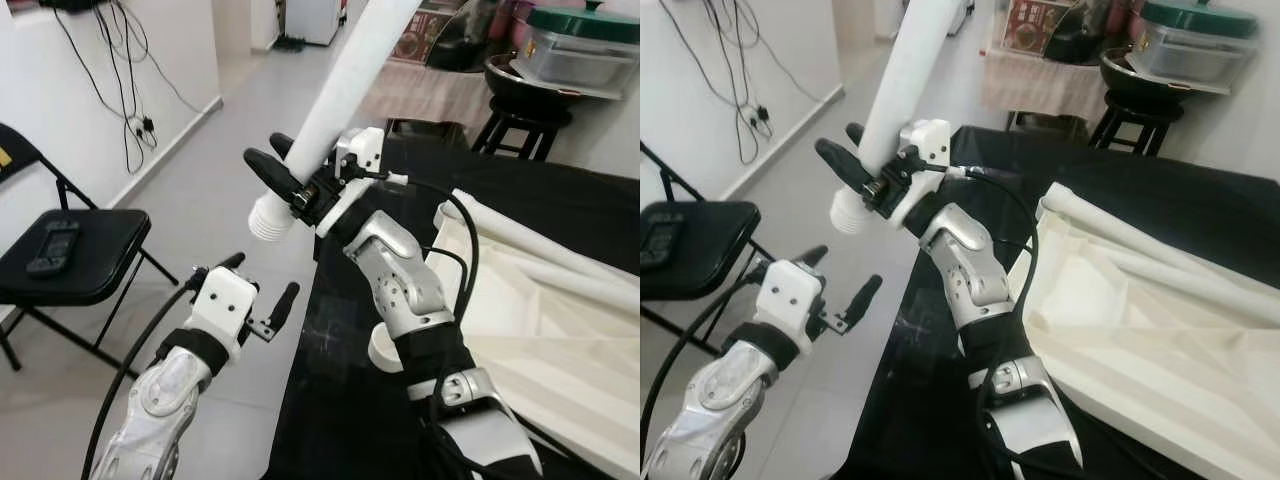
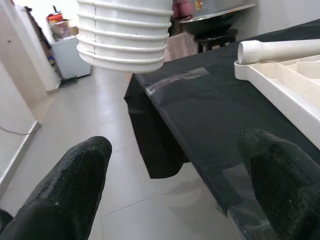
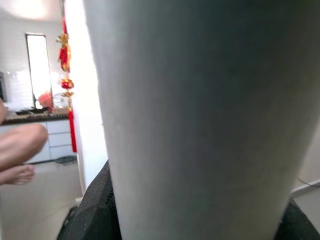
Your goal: Building children table
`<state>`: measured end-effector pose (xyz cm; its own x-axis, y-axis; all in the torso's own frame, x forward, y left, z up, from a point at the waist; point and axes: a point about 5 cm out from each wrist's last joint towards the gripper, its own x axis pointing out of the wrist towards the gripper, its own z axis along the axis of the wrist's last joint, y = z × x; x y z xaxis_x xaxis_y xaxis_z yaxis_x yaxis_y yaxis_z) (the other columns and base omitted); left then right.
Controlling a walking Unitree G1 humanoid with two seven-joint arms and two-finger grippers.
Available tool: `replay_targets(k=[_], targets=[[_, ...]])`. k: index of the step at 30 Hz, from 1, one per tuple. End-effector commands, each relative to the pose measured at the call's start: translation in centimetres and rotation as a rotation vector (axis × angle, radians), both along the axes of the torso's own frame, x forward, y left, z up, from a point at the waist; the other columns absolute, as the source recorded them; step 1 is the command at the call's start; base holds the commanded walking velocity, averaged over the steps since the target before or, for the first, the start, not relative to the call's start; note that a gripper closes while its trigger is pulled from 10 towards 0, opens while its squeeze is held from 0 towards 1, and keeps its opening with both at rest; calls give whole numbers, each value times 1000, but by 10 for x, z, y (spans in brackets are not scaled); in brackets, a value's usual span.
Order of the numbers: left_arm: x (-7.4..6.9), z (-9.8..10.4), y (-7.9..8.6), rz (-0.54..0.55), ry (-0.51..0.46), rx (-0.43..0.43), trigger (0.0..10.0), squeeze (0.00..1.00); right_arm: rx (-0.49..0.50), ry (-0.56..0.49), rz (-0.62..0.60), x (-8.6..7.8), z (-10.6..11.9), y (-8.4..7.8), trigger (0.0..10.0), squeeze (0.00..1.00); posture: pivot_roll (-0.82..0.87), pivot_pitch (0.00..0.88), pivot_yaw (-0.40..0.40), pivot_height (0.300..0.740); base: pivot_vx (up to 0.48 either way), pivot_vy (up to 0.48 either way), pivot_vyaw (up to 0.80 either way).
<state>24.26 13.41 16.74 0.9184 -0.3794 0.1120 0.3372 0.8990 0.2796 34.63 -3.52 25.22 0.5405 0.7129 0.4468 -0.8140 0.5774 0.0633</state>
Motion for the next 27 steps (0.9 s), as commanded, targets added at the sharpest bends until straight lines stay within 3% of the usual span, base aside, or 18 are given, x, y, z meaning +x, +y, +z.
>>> replay_targets(k=[1,7,15,19,22,23,27], targets=[[-1,-3,-4,-20,6,1,10000,0,-14,14,-45,4,-4,-7,10000,0,290,0,-115,740,0,0,0],[-2,-8,-4,-24,32,-25,10000,0,-25,31,-78,7,-6,-11,10000,0,277,0,-107,740,0,0,0],[-7,-16,-10,-59,69,-45,10000,0,-83,54,-38,4,-11,-15,10000,0,250,8,-89,740,0,0,-800],[-24,-20,-16,-155,89,-43,10000,0,-110,-69,107,-13,-4,-28,10000,0,216,42,-66,740,0,0,-400],[-29,-21,-17,-182,100,-43,10000,0,-117,-90,149,-18,-2,-32,10000,0,216,42,-66,740,0,0,0],[-39,-24,-17,-223,123,-28,10000,0,-172,-131,213,-23,-5,-41,10000,0,212,53,-65,740,0,0,0],[-54,-28,-6,-190,159,16,10000,0,-251,-146,293,-27,-9,-53,10000,0,214,74,-65,740,0,0,0]])
